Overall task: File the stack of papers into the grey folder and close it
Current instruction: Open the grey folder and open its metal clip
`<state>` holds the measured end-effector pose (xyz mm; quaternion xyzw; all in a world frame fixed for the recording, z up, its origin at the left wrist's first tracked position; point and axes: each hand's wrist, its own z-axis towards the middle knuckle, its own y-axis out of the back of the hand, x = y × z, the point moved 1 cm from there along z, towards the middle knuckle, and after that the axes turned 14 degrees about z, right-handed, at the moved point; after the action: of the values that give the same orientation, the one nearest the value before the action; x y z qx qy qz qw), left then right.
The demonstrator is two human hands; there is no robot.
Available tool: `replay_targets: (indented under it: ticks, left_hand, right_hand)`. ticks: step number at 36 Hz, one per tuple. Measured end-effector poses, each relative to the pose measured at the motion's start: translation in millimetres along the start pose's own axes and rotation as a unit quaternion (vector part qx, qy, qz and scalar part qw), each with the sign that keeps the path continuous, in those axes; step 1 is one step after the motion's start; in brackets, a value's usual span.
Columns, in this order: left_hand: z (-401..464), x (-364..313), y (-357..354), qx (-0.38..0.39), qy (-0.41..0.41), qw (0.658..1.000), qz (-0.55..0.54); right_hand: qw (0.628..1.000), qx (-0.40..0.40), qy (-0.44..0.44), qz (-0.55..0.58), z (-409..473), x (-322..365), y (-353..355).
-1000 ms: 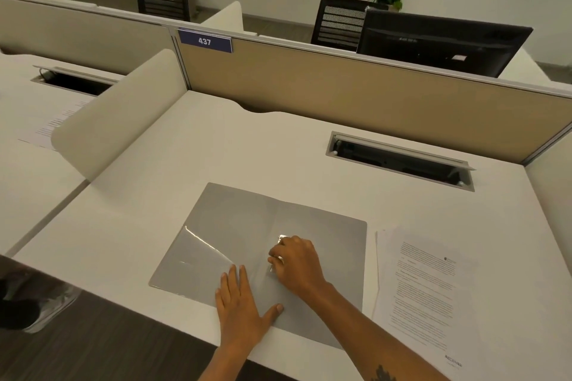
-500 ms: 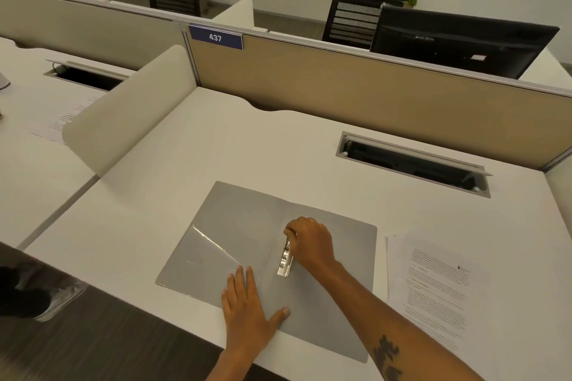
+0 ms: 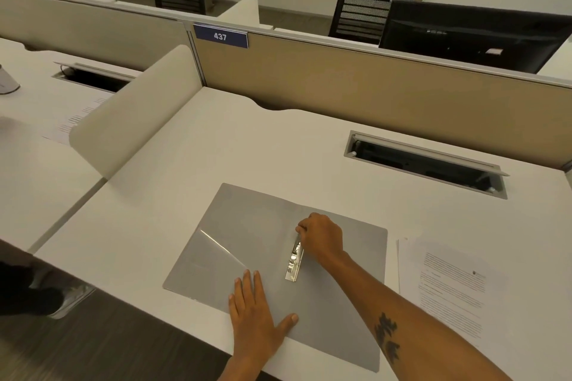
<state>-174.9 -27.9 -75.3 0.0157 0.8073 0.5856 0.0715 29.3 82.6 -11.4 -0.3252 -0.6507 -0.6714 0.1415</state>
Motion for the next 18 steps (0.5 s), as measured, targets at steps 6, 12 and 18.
replay_targets:
  ticks: [6, 12, 18]
  left_hand:
    - [0.8, -0.3, -2.8, -0.004, -0.001, 1.0, 0.01]
    - [-0.8, 0.5, -2.6, -0.01, 0.0, 1.0, 0.012]
    - [0.6, 1.0, -2.5, -0.015, 0.0, 1.0, 0.005]
  right_hand:
    - [1.0, 0.008, -0.023, 0.004, 2.5, -0.1, -3.9]
    - [0.999, 0.017, -0.027, 0.009, 2.5, 0.7, -3.1]
    - [0.999, 0.013, -0.026, 0.02, -1.2, -4.7, 4.6]
